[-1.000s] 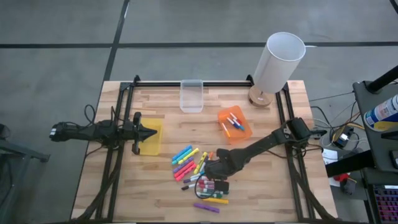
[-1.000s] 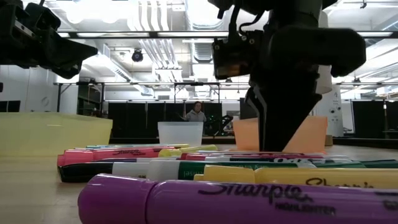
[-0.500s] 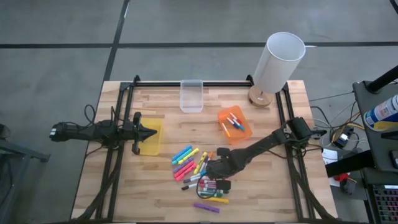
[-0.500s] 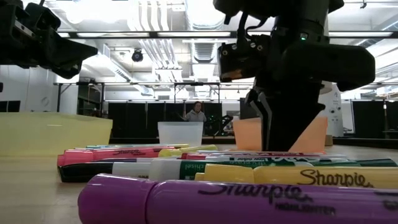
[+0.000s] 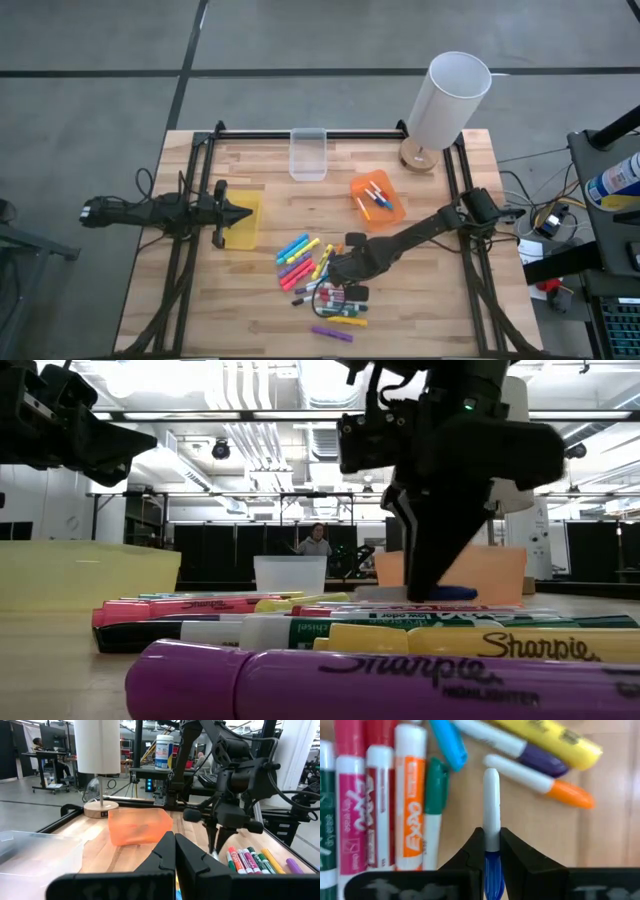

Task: Pick & Place Markers
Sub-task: Put the small blue marker into the orange bin

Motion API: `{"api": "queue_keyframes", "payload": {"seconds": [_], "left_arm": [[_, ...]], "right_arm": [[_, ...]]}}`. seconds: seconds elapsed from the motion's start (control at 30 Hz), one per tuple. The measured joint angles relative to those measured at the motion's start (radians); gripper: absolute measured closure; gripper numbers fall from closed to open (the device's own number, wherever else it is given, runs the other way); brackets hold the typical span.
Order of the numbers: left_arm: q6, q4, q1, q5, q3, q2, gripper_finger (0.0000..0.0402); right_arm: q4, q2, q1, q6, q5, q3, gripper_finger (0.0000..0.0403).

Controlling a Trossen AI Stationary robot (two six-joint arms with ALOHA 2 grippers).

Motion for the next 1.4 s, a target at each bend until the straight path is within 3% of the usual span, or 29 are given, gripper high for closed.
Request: {"api": "queue_keyframes", "payload": {"seconds": [0.6, 0.87, 1.2, 1.4], "left_arm": [[0.0, 0.0, 0.0, 0.0, 0.0, 0.001, 0.0401], [0.0, 0.0, 0.0, 0.0, 0.0, 0.002, 0.0401], [0.0, 0.0, 0.0, 0.0, 0.0, 0.004, 0.0401], [0.0, 0.0, 0.0, 0.0, 0.0, 0.004, 0.0401]], "right_arm": [[-0.194, -0.199, -0.089, 0.02, 0.108, 0.02, 0.0371], [-0.267, -0.282, -0.24, 0.002, 0.157, 0.005, 0.0371], [-0.311, -0.291, -0.492, -0.003, 0.149, -0.028, 0.0369], [-0.286, -0.29, -0.578, -0.002, 0.07, -0.1, 0.0367]]}}
